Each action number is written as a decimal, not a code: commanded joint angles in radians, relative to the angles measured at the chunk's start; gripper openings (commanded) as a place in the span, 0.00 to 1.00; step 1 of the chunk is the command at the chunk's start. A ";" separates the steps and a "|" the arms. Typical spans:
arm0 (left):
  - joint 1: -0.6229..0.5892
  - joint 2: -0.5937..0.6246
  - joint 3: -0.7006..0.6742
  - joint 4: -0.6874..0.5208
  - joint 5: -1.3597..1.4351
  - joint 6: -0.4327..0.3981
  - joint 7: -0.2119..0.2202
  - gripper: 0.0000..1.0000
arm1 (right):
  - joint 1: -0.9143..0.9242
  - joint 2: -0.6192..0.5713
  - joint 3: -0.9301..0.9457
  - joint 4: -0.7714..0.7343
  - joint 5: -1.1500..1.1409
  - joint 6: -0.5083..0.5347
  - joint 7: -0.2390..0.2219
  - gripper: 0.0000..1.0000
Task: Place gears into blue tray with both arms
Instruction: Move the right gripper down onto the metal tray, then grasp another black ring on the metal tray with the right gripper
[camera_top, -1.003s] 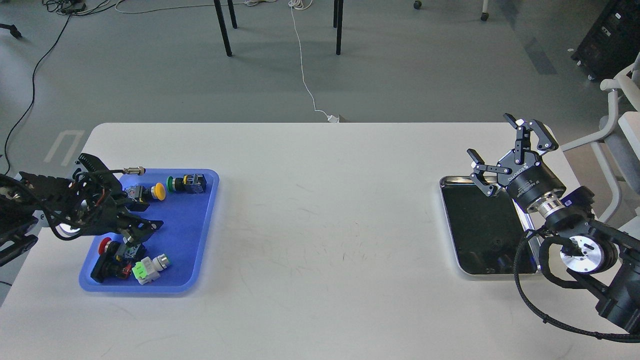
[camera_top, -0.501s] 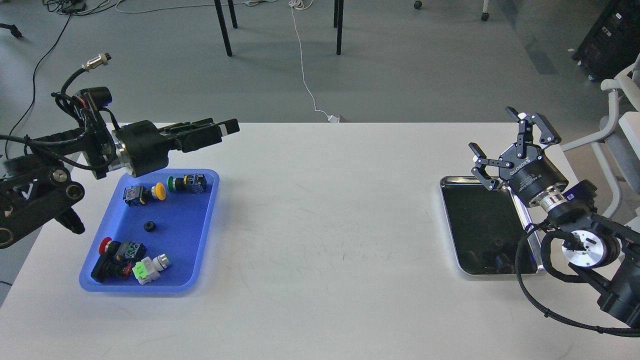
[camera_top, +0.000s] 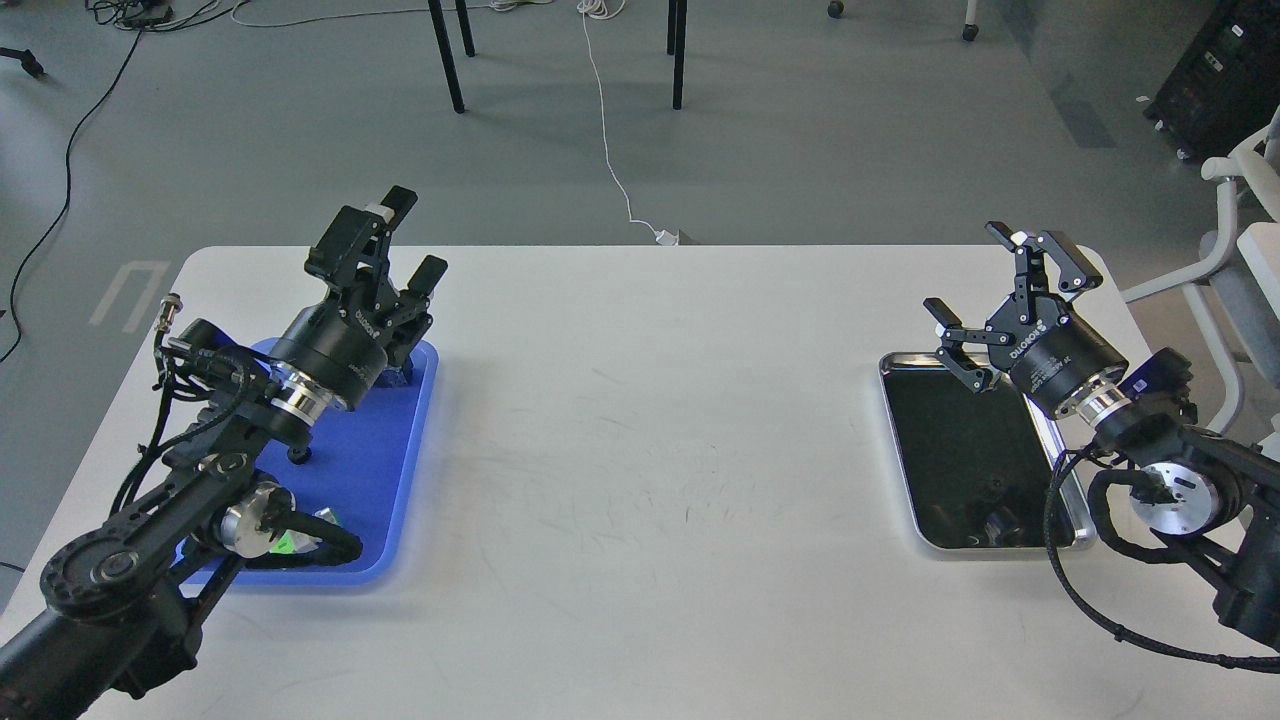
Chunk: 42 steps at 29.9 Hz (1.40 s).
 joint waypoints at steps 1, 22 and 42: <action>0.034 -0.020 -0.023 0.019 0.001 -0.037 0.013 0.98 | 0.054 -0.067 -0.016 0.039 -0.289 0.000 0.000 0.99; 0.034 -0.021 -0.033 0.005 -0.001 -0.049 0.013 0.98 | 0.514 -0.296 -0.550 0.258 -1.837 0.000 0.000 0.98; 0.035 -0.035 -0.032 0.005 -0.001 -0.049 0.016 0.98 | 0.438 -0.191 -0.579 0.255 -1.853 0.000 0.000 0.84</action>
